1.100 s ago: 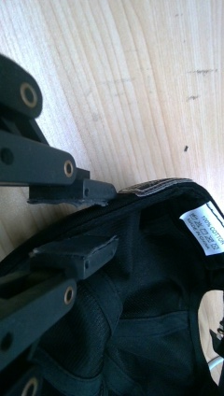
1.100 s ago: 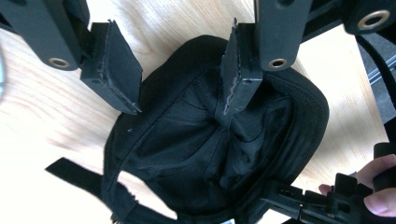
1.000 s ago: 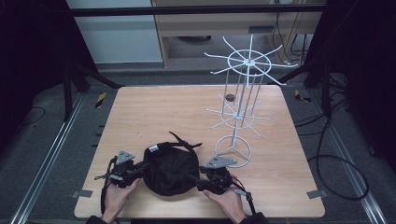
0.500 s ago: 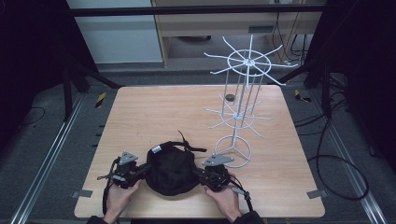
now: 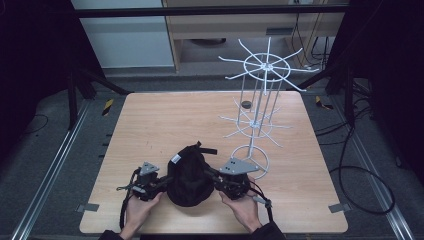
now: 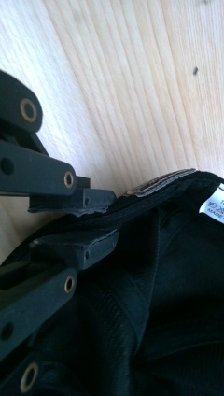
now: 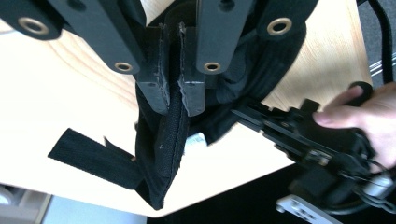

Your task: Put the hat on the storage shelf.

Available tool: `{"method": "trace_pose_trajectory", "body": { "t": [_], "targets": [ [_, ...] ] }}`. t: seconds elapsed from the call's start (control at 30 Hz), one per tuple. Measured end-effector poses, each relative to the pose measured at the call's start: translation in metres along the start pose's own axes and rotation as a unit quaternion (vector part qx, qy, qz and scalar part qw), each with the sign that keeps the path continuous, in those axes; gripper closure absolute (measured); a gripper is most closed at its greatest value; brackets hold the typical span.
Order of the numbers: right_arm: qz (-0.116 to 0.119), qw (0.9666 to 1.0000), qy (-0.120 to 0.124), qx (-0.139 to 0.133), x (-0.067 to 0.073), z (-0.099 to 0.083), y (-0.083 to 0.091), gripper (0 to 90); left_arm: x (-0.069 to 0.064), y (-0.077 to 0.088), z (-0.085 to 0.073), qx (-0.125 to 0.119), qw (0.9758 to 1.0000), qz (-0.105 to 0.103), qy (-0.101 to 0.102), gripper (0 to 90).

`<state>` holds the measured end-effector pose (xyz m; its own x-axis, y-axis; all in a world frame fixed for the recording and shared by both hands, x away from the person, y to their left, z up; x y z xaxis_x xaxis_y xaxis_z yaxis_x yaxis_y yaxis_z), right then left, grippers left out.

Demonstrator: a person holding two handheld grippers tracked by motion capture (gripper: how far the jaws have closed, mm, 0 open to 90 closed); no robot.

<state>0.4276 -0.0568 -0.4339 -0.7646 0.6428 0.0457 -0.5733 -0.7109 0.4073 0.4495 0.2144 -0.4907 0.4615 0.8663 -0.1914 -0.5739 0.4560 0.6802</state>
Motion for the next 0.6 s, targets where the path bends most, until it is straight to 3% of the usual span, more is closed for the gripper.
{"method": "trace_pose_trajectory", "body": {
  "t": [0.37,0.47,0.6],
  "targets": [
    [0.023,0.9996,0.012,-0.011,0.005,0.001,0.000,83.9,-0.007,-0.026,0.011,-0.021,0.9997,-0.009,0.011,79.4],
    [0.016,0.9997,0.014,-0.009,0.004,0.000,0.001,83.8,-0.006,-0.025,0.012,-0.021,0.9997,-0.009,0.004,77.5],
    [-0.002,0.9999,0.005,-0.011,-0.001,-0.002,0.005,83.8,0.001,-0.016,0.013,-0.027,0.9994,-0.012,0.015,69.7]
  ]
}}
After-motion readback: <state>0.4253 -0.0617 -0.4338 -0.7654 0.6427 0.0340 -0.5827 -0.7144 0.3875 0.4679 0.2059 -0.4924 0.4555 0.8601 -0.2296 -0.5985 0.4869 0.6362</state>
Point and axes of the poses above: each handheld gripper's, and its own axes: y roughly backward along the jaws, z roughly out of its top, x roughly to its left, the point moved 1 cm from there along -y, roughly forward along the jaws, and after that the axes turned 2 degrees about y, right-handed, at the moved point
